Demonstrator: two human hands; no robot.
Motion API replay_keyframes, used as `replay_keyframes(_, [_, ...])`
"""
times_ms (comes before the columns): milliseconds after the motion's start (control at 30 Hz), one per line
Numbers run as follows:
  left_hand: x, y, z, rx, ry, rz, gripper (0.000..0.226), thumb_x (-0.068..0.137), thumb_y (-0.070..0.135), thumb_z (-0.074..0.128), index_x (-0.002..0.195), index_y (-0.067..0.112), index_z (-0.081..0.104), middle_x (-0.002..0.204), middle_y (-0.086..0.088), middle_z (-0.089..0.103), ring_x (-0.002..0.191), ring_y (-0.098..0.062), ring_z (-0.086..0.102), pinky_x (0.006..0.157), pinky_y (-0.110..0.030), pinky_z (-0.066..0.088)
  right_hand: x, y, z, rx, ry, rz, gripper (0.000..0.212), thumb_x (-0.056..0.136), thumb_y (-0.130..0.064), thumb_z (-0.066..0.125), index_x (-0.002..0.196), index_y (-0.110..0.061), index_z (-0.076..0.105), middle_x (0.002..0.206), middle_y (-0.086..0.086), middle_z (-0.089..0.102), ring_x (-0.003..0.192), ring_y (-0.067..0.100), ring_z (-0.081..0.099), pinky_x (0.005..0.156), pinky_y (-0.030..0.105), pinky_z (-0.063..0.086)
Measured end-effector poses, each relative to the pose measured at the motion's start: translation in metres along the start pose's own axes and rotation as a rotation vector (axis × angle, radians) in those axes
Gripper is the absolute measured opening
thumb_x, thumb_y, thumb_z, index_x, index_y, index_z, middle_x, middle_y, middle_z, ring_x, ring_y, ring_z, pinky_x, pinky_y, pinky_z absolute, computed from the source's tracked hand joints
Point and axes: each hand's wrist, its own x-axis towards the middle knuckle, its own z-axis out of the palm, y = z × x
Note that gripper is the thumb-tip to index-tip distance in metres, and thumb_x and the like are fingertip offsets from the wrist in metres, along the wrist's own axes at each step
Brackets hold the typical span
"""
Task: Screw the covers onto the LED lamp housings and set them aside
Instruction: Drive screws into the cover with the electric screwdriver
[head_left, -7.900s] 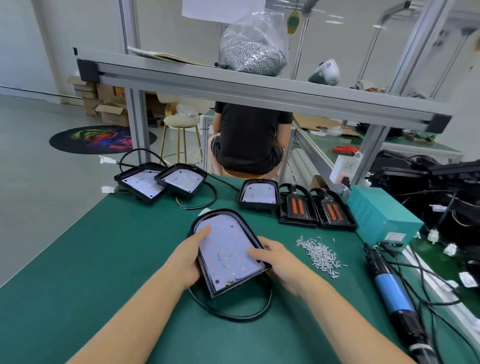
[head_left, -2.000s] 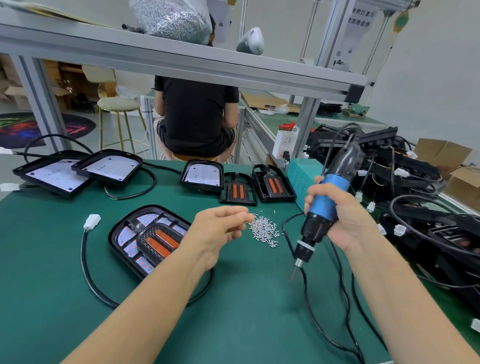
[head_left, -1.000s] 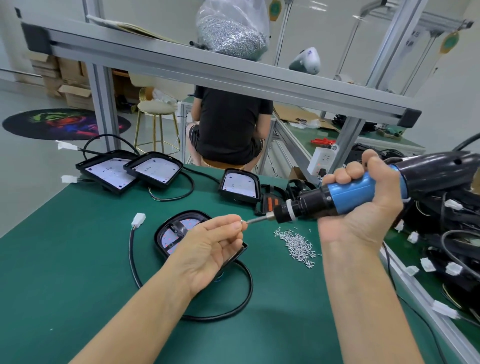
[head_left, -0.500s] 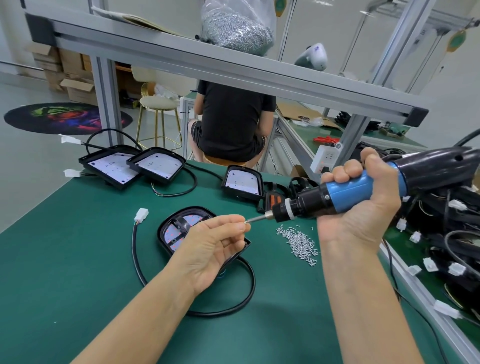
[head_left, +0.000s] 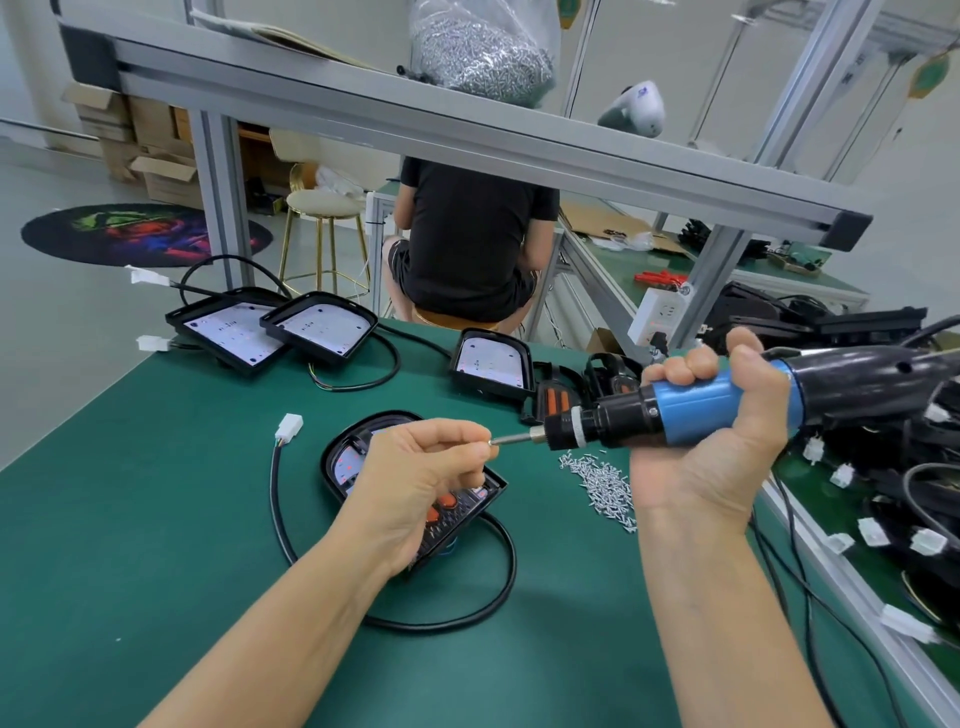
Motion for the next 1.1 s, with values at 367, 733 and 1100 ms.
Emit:
replay_keyframes(367, [0.021,-0.008,-0.023,0.174,0.045,0.078,0.027,0.071,0.006,0.079,0.094,0.016,0.071,0.079,-0.003,0.074,0.061,-0.015,0.057,0.049,-0.023,0.046,0.003,0.016,-0.01,-0.024,0.018,0.167,0.031,0.088,0.004,0.053,0.095,-0.025,0.062,0.075,-0.004,0.055,0.064,0.01,0.057,0.083,0.026,0.048])
replay_keyframes(733, [0.069,-0.01,-0.088,1.073,0.306,-0.237,0.066,0.06,0.08,0.057,0.073,0.015,0.061,0.103,-0.01,0.059,0.113,-0.029,0.044,0.103,-0.042,0.034,0.015,0.038,-0.014,-0.127,-0.012,0.159,0.033,0.088,0.007,0.052,0.099,-0.024,0.057,0.076,-0.006,0.054,0.064,0.009,0.055,0.067,0.021,0.051])
replay_keyframes(1100, [0.085,-0.006,-0.093,0.692,0.207,-0.208,0.038,0.072,0.031,0.08,0.068,0.007,0.051,0.07,-0.017,0.051,0.063,-0.021,0.042,0.062,-0.031,0.031,0.011,0.062,-0.003,-0.192,-0.038,0.15,0.035,0.087,0.009,0.052,0.104,-0.022,0.053,0.071,-0.005,0.054,0.065,0.01,0.054,0.069,0.023,0.05])
